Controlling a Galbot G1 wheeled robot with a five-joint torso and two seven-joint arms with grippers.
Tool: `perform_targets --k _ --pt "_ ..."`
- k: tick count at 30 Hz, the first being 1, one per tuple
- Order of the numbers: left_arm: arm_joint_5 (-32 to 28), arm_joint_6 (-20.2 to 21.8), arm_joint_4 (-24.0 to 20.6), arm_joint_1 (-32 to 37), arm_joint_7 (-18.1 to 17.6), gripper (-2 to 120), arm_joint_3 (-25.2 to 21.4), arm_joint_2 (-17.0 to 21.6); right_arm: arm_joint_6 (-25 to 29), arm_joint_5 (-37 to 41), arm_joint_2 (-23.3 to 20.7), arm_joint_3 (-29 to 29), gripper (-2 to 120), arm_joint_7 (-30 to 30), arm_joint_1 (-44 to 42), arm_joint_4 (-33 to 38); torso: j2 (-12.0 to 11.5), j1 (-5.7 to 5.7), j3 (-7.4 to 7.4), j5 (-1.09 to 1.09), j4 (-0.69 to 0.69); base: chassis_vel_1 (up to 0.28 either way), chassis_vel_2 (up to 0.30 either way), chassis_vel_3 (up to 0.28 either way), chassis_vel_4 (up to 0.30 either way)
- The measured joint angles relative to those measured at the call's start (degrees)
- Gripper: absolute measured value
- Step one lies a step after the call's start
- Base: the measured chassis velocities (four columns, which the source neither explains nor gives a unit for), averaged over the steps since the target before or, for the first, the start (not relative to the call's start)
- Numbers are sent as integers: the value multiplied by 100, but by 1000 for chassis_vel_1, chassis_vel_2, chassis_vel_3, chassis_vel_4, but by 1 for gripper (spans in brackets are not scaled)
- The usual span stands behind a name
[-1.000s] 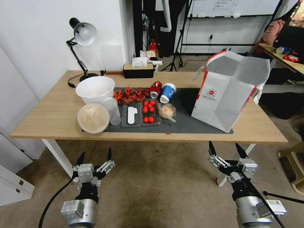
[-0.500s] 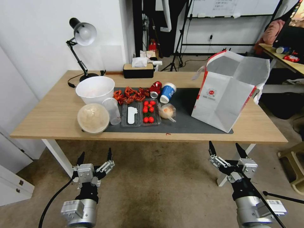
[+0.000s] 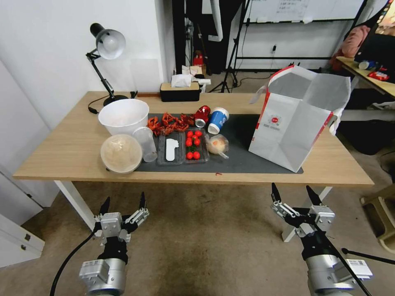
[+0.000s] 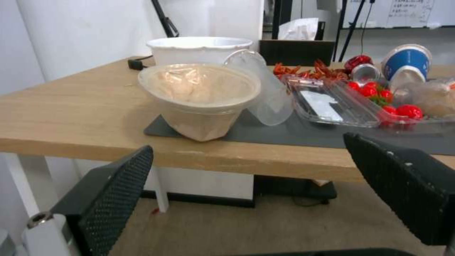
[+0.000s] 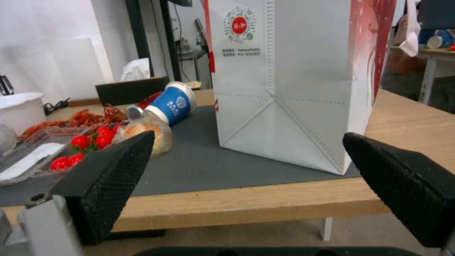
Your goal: Pick up the food delivery bag from the floor and place it on the table.
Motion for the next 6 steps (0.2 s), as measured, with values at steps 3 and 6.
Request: perform_targets --k 3,6 --pt "0 0 0 0 0 100 0 0 0 0 0 0 100 0 0 0 0 0 0 0 0 0 0 0 0" --pt "0 0 0 0 0 100 0 0 0 0 0 0 100 0 0 0 0 0 0 0 0 0 0 0 0"
